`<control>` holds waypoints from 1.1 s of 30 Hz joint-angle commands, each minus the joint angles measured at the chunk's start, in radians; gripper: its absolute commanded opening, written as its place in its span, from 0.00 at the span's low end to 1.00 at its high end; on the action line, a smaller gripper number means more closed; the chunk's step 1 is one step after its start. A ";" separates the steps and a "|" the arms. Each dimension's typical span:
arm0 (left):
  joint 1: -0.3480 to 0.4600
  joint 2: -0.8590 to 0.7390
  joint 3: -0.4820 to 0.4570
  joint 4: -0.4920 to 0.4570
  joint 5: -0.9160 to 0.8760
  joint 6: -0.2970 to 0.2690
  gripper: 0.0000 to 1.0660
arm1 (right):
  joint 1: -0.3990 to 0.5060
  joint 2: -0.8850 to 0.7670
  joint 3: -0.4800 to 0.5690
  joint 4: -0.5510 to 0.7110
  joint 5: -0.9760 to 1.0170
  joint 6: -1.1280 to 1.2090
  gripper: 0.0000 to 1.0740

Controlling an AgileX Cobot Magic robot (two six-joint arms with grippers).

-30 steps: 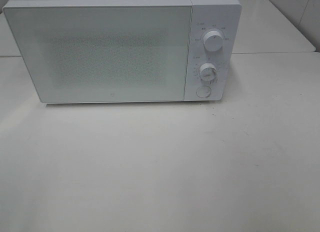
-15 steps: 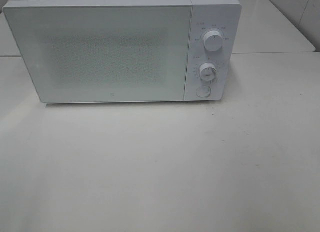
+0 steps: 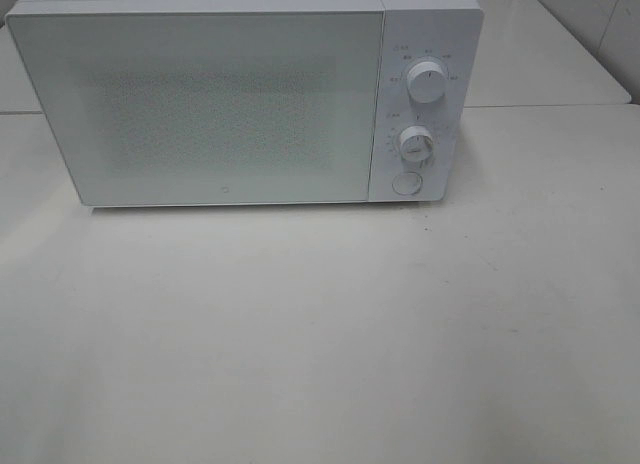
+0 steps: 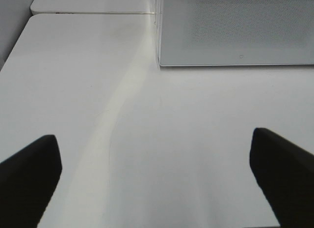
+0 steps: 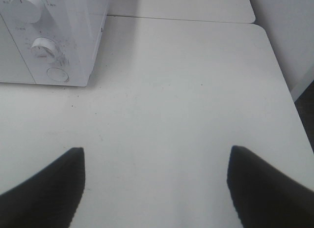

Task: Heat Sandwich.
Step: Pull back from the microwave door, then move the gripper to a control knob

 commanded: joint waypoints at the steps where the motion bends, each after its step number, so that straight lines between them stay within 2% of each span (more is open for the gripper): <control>1: -0.001 -0.026 0.004 0.006 0.003 -0.004 0.95 | -0.006 0.058 -0.006 -0.007 -0.078 0.004 0.71; 26: -0.001 -0.026 0.004 0.006 0.003 -0.004 0.95 | -0.006 0.510 0.002 -0.007 -0.614 0.021 0.71; 33: -0.001 -0.026 0.004 0.006 0.003 -0.004 0.95 | -0.003 0.625 0.109 0.000 -0.979 0.019 0.71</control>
